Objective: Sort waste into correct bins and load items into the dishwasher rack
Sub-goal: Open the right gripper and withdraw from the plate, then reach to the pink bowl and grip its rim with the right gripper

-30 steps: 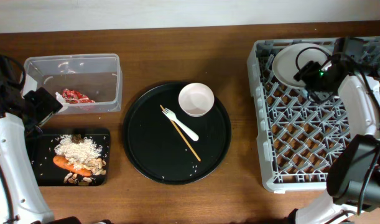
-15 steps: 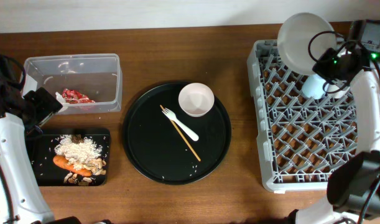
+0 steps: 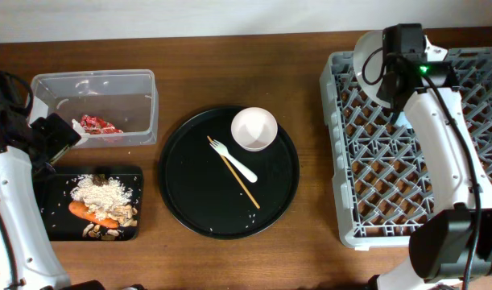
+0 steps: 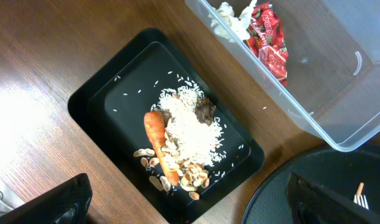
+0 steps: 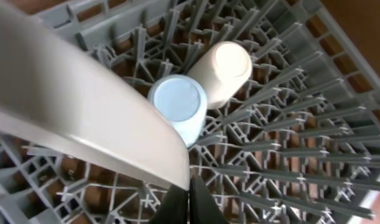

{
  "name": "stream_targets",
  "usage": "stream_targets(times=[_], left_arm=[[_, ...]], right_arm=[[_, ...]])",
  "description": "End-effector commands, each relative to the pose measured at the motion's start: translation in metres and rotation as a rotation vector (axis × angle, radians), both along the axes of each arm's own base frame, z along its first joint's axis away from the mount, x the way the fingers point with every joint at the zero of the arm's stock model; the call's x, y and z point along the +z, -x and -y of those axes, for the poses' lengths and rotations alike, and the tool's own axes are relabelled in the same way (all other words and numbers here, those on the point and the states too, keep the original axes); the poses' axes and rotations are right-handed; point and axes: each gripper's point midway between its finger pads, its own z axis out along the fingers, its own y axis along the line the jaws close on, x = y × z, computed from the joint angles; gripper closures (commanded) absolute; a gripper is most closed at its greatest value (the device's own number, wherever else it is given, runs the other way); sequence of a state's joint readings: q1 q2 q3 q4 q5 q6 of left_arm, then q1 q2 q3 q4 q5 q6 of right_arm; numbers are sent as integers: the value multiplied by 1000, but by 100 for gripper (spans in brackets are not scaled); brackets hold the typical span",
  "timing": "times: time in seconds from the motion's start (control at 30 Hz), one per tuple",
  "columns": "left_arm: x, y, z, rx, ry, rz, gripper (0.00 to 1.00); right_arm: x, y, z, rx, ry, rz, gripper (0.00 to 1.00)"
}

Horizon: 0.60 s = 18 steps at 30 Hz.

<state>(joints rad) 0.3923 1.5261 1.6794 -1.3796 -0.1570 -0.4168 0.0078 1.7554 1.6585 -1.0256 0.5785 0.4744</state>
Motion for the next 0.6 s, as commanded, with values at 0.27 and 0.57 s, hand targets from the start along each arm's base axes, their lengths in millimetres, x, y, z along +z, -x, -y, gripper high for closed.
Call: stream_targets(times=[0.27, 0.57], left_arm=[[4, 0, -2, 18, -5, 14, 1], [4, 0, -2, 18, -5, 14, 1]], right_arm=[[-25, 22, -6, -154, 49, 2, 96], [-27, 22, -26, -196, 52, 68, 96]])
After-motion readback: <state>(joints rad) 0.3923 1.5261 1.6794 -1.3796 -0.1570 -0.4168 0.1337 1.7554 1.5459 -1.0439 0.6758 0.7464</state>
